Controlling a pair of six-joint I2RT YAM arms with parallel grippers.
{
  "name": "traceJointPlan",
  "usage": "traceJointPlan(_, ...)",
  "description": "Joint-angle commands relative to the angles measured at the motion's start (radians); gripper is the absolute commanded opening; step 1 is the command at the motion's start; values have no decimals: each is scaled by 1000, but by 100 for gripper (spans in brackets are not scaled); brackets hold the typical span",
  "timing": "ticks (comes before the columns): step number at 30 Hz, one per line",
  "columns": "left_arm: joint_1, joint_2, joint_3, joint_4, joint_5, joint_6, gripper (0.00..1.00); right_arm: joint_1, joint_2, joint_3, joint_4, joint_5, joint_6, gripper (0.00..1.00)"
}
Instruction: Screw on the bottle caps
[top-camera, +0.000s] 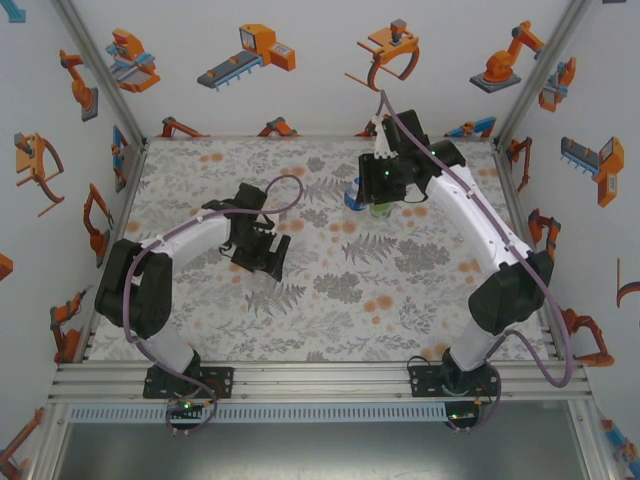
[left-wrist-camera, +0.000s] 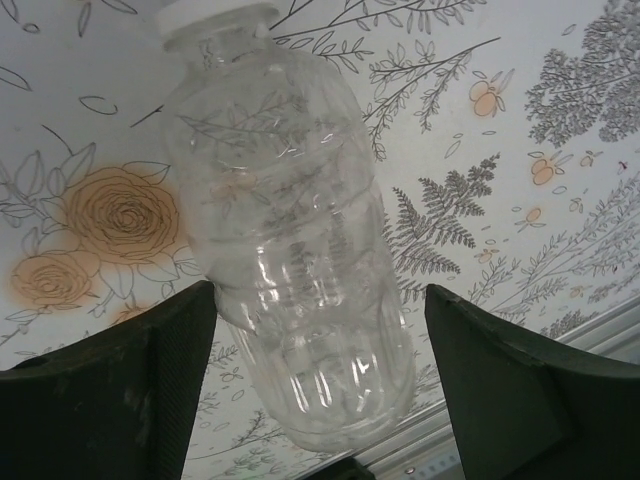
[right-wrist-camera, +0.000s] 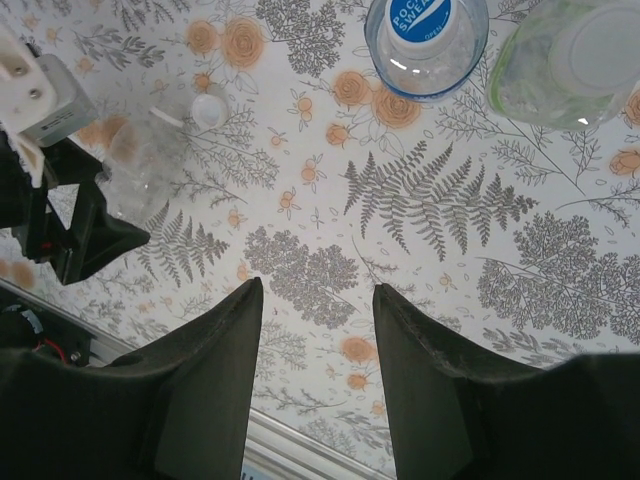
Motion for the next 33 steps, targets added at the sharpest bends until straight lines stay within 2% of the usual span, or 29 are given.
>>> traceJointPlan(1, -11, 31, -17, 3, -46, -82, 76, 7, -37, -29, 32, -16, 14, 47)
traceJointPlan(10, -34, 85, -18, 7, -89, -131, 71, 6, -76, -100, 57, -23, 22, 47)
traceJointPlan(19, -38, 69, -24, 10, -95, -130, 63, 6, -84, -96, 57, -25, 28, 47)
traceJointPlan(29, -22, -55, -15, -25, -117, -87, 42, 24, -113, -96, 66, -17, 42, 46)
traceJointPlan(33, 7, -147, -12, -33, -110, -63, 39, 48, -105, -96, 76, -10, 53, 45)
